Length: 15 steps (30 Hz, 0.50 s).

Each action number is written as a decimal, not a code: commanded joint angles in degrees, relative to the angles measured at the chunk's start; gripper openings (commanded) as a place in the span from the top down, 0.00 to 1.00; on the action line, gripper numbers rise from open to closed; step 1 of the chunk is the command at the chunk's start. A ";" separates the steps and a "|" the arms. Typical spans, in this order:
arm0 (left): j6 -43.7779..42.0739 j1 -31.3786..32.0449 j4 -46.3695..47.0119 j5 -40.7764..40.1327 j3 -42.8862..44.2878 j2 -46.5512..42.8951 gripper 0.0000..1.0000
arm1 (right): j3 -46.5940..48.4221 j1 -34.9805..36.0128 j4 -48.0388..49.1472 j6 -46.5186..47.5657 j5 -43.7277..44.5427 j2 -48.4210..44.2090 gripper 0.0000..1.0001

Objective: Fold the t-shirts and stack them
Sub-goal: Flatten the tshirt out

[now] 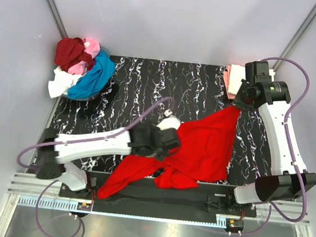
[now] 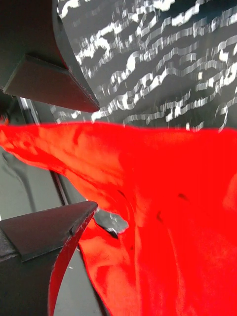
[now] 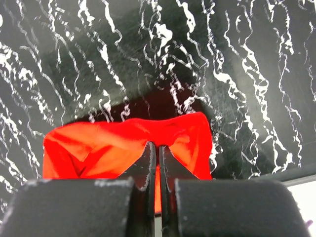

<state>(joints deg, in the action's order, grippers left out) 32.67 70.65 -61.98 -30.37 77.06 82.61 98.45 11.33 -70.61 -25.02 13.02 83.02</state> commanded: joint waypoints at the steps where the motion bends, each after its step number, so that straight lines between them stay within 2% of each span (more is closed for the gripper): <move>1: 5.03 2.02 6.33 -1.45 -1.03 6.76 0.21 | -1.85 -2.63 4.69 2.95 -2.90 -0.49 1.00; 9: 3.81 4.05 8.71 -1.88 5.64 20.82 0.18 | -7.66 -4.39 8.20 4.01 -5.45 -1.90 1.00; 15: 3.81 4.05 10.03 -2.23 5.21 24.35 0.21 | -9.33 -4.92 9.35 4.10 -6.34 -2.25 1.00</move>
<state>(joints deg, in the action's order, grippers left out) 35.88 74.78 -53.82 -30.46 80.34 106.17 89.17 6.92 -64.12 -22.13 7.84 83.02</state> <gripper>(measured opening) 0.800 0.019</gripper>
